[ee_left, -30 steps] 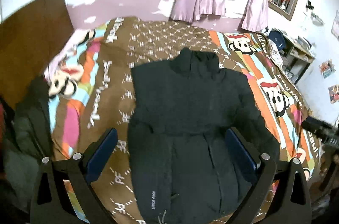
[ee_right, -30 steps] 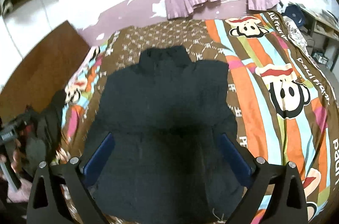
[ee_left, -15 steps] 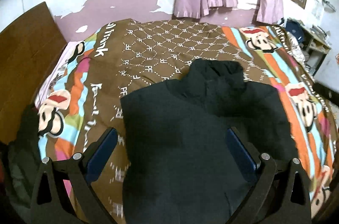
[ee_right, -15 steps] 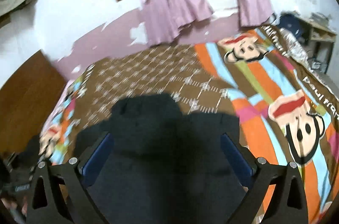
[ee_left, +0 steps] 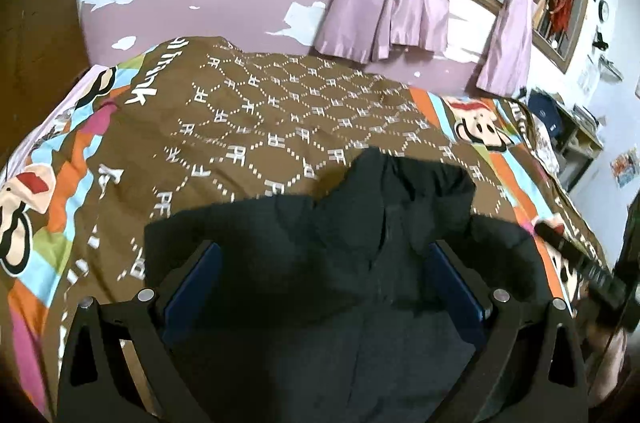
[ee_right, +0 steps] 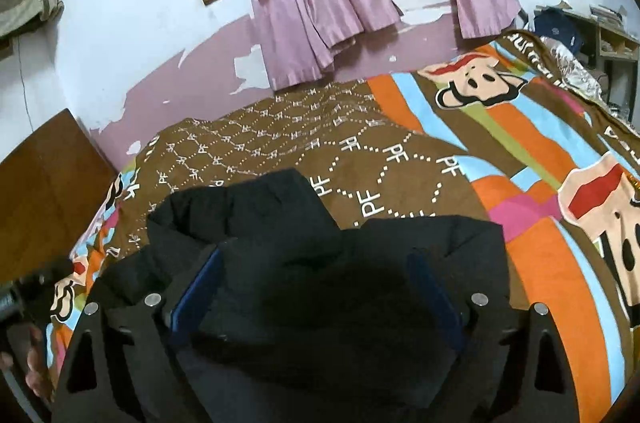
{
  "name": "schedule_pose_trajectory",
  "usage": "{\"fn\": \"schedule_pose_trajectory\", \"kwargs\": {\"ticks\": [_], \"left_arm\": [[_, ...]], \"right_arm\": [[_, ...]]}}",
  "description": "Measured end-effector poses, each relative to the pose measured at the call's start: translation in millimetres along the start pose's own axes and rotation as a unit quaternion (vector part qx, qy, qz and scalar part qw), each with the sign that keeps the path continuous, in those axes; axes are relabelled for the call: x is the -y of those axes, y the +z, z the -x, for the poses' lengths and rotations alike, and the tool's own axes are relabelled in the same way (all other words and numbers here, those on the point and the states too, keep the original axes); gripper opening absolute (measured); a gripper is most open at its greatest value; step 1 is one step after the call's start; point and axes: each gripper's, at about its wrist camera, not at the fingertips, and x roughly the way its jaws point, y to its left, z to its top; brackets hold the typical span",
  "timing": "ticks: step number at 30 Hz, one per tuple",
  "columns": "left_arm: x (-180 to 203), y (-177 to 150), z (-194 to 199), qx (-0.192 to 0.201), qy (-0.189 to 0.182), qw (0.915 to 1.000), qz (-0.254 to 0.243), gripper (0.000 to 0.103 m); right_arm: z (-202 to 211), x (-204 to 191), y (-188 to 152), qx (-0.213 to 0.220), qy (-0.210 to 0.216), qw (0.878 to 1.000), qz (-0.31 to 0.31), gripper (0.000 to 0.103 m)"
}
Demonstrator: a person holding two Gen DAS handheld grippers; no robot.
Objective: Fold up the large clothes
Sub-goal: 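Move both grippers to the jacket hem, then grasp the black jacket hem with both grippers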
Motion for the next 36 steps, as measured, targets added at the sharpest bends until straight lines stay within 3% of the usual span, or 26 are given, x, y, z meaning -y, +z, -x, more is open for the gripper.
{"fn": "schedule_pose_trajectory", "kwargs": {"ticks": [6, 14, 16, 18, 20, 24, 29, 36], "left_arm": [[9, 12, -35, 0.008, 0.046, 0.9989, -0.002, 0.099], [15, 26, -73, 0.003, 0.008, 0.9999, 0.009, 0.097], [19, 28, -81, 0.000, 0.008, 1.0000, -0.001, 0.085], [21, 29, -90, -0.014, 0.004, 0.9999, -0.009, 0.058], [24, 31, -105, -0.041, 0.017, 0.9988, -0.019, 0.044], [24, 30, -116, -0.057, 0.017, 0.9982, -0.008, 0.015], [26, 22, -107, -0.046, 0.006, 0.9982, -0.039, 0.006], [23, 4, -70, 0.004, -0.036, 0.9947, -0.096, 0.005]], "right_arm": [[-17, 3, 1, -0.005, 0.005, 1.000, -0.009, 0.091], [-42, 0, 15, 0.001, 0.007, 1.000, -0.010, 0.091], [-53, -2, 22, -0.004, 0.012, 1.000, -0.014, 0.091], [-73, -6, 30, -0.035, 0.019, 0.999, -0.011, 0.091], [-86, -9, 36, -0.049, 0.030, 0.998, -0.005, 0.091], [-102, -11, 38, -0.047, -0.010, 0.999, -0.002, 0.091], [-96, 5, 34, -0.033, 0.027, 0.996, -0.073, 0.091], [-89, 5, 28, -0.028, 0.006, 0.998, -0.048, 0.091]]}}
